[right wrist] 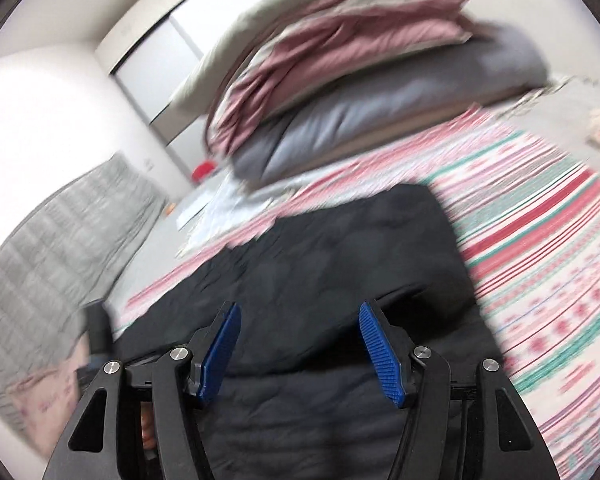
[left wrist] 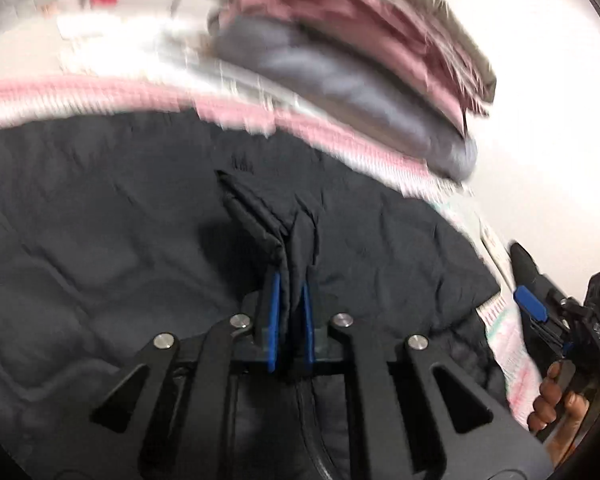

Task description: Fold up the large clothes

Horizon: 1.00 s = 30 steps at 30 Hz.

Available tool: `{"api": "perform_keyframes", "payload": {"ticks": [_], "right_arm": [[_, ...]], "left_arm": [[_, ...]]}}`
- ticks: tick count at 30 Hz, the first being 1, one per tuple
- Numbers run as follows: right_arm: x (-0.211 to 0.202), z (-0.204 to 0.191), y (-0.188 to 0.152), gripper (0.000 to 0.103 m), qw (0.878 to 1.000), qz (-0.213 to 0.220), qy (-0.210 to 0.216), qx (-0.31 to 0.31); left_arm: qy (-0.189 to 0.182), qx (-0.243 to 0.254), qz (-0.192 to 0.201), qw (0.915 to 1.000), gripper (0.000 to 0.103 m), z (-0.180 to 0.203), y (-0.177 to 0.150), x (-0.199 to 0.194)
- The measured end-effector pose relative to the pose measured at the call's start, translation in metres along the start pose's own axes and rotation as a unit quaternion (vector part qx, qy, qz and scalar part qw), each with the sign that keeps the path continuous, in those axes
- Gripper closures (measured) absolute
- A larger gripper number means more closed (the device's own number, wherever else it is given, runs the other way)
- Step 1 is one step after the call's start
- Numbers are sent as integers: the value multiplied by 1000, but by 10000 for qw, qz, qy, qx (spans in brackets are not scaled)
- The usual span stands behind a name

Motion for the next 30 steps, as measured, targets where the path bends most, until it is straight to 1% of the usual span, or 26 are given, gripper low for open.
{"api": "perform_keyframes", "payload": {"ticks": [1, 2, 3, 4, 5, 7, 9, 10, 11, 12, 13, 14, 15, 16, 18, 19, 20, 21, 22, 24, 25, 26, 27, 28, 30], "right_arm": [[0, 8, 2, 40, 9999, 93, -103, 49], [4, 16, 4, 41, 9997, 113, -168, 161], [10, 26, 7, 42, 9993, 65, -184, 334], [19, 36, 10, 44, 9985, -11, -213, 498], [24, 42, 15, 46, 9983, -64, -263, 524], [40, 50, 19, 46, 9976, -180, -461, 492], [61, 63, 19, 47, 9946, -490, -763, 509], [71, 73, 16, 48, 9907, -703, -984, 626], [83, 86, 9, 48, 9849, -1005, -1149, 818], [85, 91, 7, 49, 9846, -991, -1115, 907], [81, 92, 6, 49, 9842, -927, -1195, 925], [80, 90, 7, 48, 9817, -1004, -1351, 893], [73, 87, 7, 47, 9798, -1050, -1471, 858], [68, 86, 6, 47, 9798, -1042, -1469, 871], [52, 82, 5, 43, 9817, -1013, -1185, 1092], [44, 80, 5, 41, 9829, -994, -899, 1262], [36, 74, 4, 37, 9831, -996, -771, 1332], [29, 68, 4, 34, 9833, -982, -749, 1339], [22, 59, 4, 32, 9842, -938, -811, 1265], [10, 39, 2, 25, 9865, -861, -932, 1039], [5, 25, 4, 24, 9877, -853, -939, 910], [1, 14, 0, 23, 9890, -839, -906, 812], [-4, 5, -4, 21, 9902, -817, -854, 737], [-8, -2, -8, 20, 9913, -795, -803, 674], [-11, -13, -18, 19, 9928, -760, -783, 501]], "left_arm": [[170, -58, 46, 9998, 91, -3, 0, 1], [463, -145, -51, 9988, 91, -8, 1, 8], [792, -277, -340, 9959, 89, -18, -1, 22], [904, -395, -542, 9936, 84, -25, -4, 32], [891, -479, -614, 9930, 83, -31, -7, 37], [862, -536, -562, 9932, 82, -36, -8, 36], [871, -556, -556, 9931, 80, -37, -9, 33], [872, -542, -573, 9931, 78, -35, -10, 32], [896, -532, -599, 9928, 77, -34, -8, 31], [905, -517, -630, 9926, 75, -32, -9, 29], [879, -513, -654, 9927, 68, -31, -10, 26], [824, -533, -689, 9928, 61, -30, -10, 21], [744, -561, -694, 9932, 43, -28, -11, 13], [687, -560, -655, 9939, 29, -25, -12, 5], [633, -501, -424, 9958, 21, -18, -17, -21], [629, -498, -355, 9961, 18, -17, -20, -32], [637, -553, -329, 9959, 15, -17, -24, -44], [634, -690, -360, 9950, 12, -21, -31, -57], [584, -799, -379, 9944, 12, -24, -36, -67], [498, -1053, -348, 9926, 11, -36, -48, -92], [542, -1152, -290, 9914, 11, -42, -51, -102], [663, -1260, -206, 9896, 11, -50, -57, -113], [913, -1435, -111, 9854, 8, -64, -64, -128], [1058, -1547, -77, 9822, 6, -72, -69, -133], [1368, -1944, 126, 9713, 6, -106, -85, -152]]}}
Point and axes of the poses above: each gripper's, at about its wrist camera, not at the fingertips, and x roughly the way its jaws point, z to its right, y to its top, the point moved 4 cm from there along x, roughly the way its jaws point, and after that the axes turned 14 degrees about -z, right-handed, at the moved point
